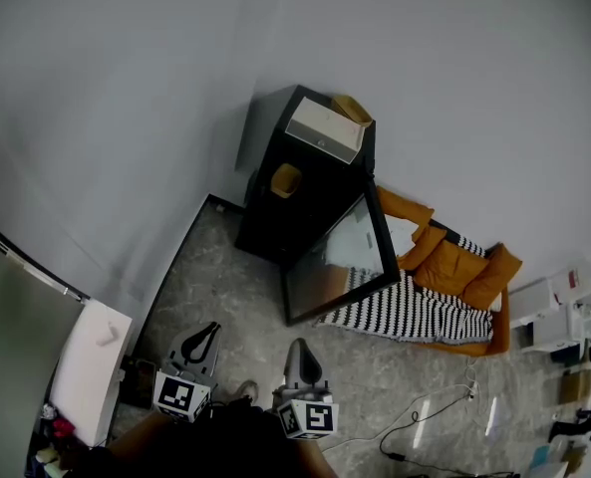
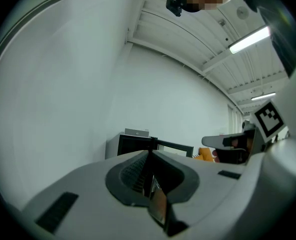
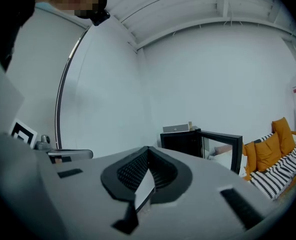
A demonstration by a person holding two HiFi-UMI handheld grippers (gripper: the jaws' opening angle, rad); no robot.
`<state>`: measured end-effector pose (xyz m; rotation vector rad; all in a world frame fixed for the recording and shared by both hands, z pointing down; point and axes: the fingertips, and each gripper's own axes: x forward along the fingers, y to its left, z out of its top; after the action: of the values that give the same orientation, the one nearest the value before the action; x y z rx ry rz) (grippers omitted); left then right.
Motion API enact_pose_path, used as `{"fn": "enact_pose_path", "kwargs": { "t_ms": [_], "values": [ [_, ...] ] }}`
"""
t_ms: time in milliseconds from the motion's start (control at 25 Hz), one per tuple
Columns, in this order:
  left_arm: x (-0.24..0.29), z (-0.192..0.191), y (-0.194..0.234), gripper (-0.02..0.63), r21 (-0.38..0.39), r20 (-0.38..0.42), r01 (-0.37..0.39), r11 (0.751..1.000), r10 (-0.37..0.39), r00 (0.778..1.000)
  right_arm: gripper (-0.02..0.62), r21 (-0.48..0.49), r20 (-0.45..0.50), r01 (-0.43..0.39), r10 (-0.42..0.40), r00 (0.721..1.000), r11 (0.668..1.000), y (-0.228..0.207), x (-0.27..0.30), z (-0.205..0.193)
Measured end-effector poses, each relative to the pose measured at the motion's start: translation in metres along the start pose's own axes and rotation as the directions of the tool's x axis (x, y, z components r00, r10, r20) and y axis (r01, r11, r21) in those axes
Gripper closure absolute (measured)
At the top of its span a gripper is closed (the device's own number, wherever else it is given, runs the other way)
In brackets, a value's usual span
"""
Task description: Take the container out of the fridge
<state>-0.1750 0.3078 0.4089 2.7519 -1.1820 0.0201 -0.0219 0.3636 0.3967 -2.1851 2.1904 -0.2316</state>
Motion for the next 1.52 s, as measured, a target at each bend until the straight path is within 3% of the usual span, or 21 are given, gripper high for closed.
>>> {"fn": "enact_pose_path", "kwargs": {
  "t_ms": [520, 880, 1120, 1240, 1360, 1520],
  "values": [
    [-0.025, -0.010, 0.050, 0.589, -0.032, -0.012, 0.042, 0.999, -0.043, 0.999, 0.594, -0.039, -0.015, 0.052, -0.052, 0.999, 0.998, 0.053, 0.020, -0.014],
    [-0.013, -0.020, 0.063, 0.589, -0.076, -0.024, 0.042, 0.996, -0.044, 0.999, 0.595, -0.036, -0.048, 0.046, -0.048, 0.998, 0.998, 0.048, 0.052, -0.024],
    [0.034, -0.022, 0.073, 0.589, -0.057, -0.029, 0.027, 0.998, -0.029, 0.999, 0.594, -0.009, -0.012, 0.027, -0.027, 1.000, 1.000, 0.011, 0.109, -0.023],
    [0.074, -0.020, 0.080, 0.589, -0.077, -0.041, 0.027, 0.997, -0.030, 0.999, 0.594, -0.014, -0.014, 0.029, -0.029, 0.999, 0.999, -0.013, 0.146, -0.021],
    [0.117, -0.012, 0.082, 0.589, -0.054, -0.034, 0.021, 0.998, -0.023, 0.999, 0.594, -0.049, -0.005, 0.025, -0.026, 1.000, 0.998, -0.037, 0.179, -0.009],
    [0.179, -0.003, 0.080, 0.589, -0.032, -0.034, 0.021, 0.999, -0.022, 0.999, 0.594, -0.020, -0.019, 0.021, -0.021, 1.000, 1.000, -0.074, 0.219, -0.006]
  ]
}}
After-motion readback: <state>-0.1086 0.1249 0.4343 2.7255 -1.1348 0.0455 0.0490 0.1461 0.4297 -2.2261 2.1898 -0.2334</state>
